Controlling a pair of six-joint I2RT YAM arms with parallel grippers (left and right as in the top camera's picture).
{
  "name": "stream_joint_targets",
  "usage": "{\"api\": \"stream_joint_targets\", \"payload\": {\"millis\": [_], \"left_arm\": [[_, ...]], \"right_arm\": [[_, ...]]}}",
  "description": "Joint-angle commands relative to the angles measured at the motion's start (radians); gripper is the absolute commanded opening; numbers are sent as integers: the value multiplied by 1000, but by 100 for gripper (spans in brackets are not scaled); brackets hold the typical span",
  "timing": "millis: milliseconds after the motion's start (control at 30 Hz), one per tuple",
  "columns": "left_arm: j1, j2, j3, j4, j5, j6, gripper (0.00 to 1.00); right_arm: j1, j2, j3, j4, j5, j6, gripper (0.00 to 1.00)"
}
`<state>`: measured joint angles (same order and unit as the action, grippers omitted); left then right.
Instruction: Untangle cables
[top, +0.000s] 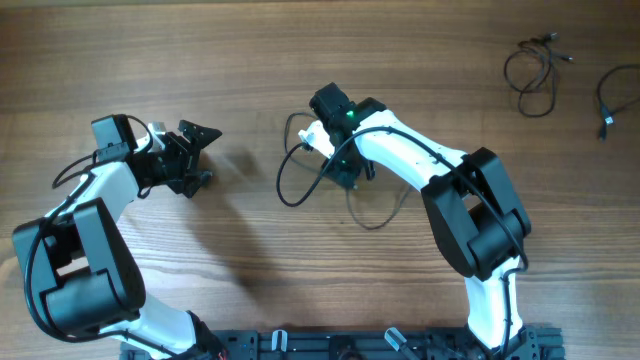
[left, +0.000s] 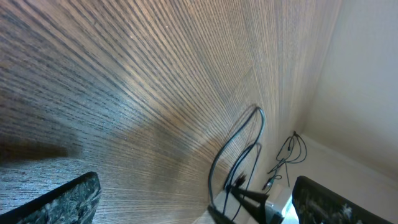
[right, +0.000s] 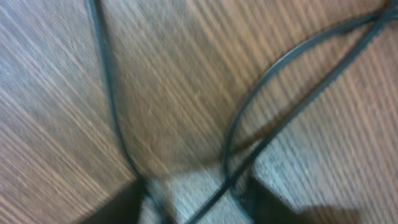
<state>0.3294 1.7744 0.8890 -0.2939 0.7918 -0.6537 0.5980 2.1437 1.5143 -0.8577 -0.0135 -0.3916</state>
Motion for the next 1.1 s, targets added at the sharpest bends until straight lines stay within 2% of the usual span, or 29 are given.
{"api": "stream_joint_targets", "payload": {"millis": [0,100,167,333,467,533,700,767,800,900,967,1033,1067], "left_arm": [[3,-18,-5,-4,-5,-6,100],[3,-18,-5,-11,-5,-6,100],[3,-18,-5,-14,-6,-6,100],[3,-18,-5,-14,-59,-6,100],[3,-18,-5,-14,-113,-6,100],[3,-18,-5,-14,-113,-6,100],[3,-18,-5,4,-113,-6,100],[3,-18,-5,0,-113,-6,100],[3,-18,-5,-4,-113,-6,100],[3,-18,-5,-14,-113,-6,100],[3,-18,-5,-19,-112,-6,100],[3,-18,-5,-19,-112,-6,100],[3,-18,-5,-19,-112,-6,100]], "right_arm": [[4,96,-37,-9,44,92,4],[-25,90,-26,30,44,340,4],[-77,51,-16,-2,43,455,4],[-257,-156,-16,-132,48,535,4],[-484,-382,-17,-217,53,607,4],[-588,-460,-17,-250,117,642,4],[-885,-500,-59,-344,219,722,4],[-978,-500,-143,-258,319,957,4],[-1020,-499,-190,-196,299,1033,4],[-1118,-498,-352,11,145,1100,4],[-1170,-498,-462,145,151,1124,4],[-1202,-498,-518,196,138,1145,4],[-1205,-498,-542,235,122,1152,10]]}}
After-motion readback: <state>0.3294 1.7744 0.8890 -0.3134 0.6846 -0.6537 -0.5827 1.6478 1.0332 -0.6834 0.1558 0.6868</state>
